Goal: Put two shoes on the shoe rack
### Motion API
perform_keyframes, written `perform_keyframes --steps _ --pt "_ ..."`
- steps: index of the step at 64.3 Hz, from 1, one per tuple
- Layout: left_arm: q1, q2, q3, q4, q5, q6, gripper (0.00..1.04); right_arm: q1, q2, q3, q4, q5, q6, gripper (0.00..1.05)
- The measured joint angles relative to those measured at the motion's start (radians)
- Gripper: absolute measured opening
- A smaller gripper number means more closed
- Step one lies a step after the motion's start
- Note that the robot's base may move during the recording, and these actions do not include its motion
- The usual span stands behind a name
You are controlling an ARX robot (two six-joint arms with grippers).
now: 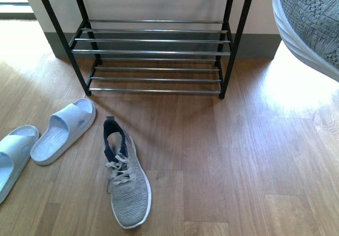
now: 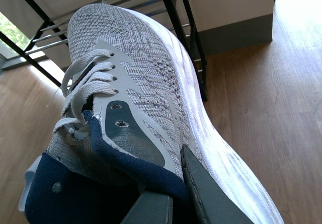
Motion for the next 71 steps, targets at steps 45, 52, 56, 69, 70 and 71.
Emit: perform_keyframes --steps 45,52,56,69,70,71 --pt "0.153 1.783 0.634 0.285 0.293 1.749 0.95 0.000 0.000 0.000 0.000 -0.012 0.000 0.01" --pt "0.144 2.080 0.817 0.179 0.231 2.115 0.95 0.000 0.000 0.000 0.000 -0.012 0.000 0.01" --pt "0.135 2.192 0.885 0.164 0.224 2.115 0.95 0.000 0.000 0.000 0.000 -0.012 0.000 0.01" --pt "0.122 2.288 0.922 0.164 0.223 2.112 0.95 0.000 0.000 0.000 0.000 -0.012 0.000 0.01" --pt "0.122 2.288 0.922 0.164 0.223 2.112 0.95 0.000 0.000 0.000 0.000 -0.012 0.000 0.01" --pt "0.122 2.288 0.922 0.164 0.223 2.112 0.95 0.000 0.000 0.000 0.000 -0.012 0.000 0.01"
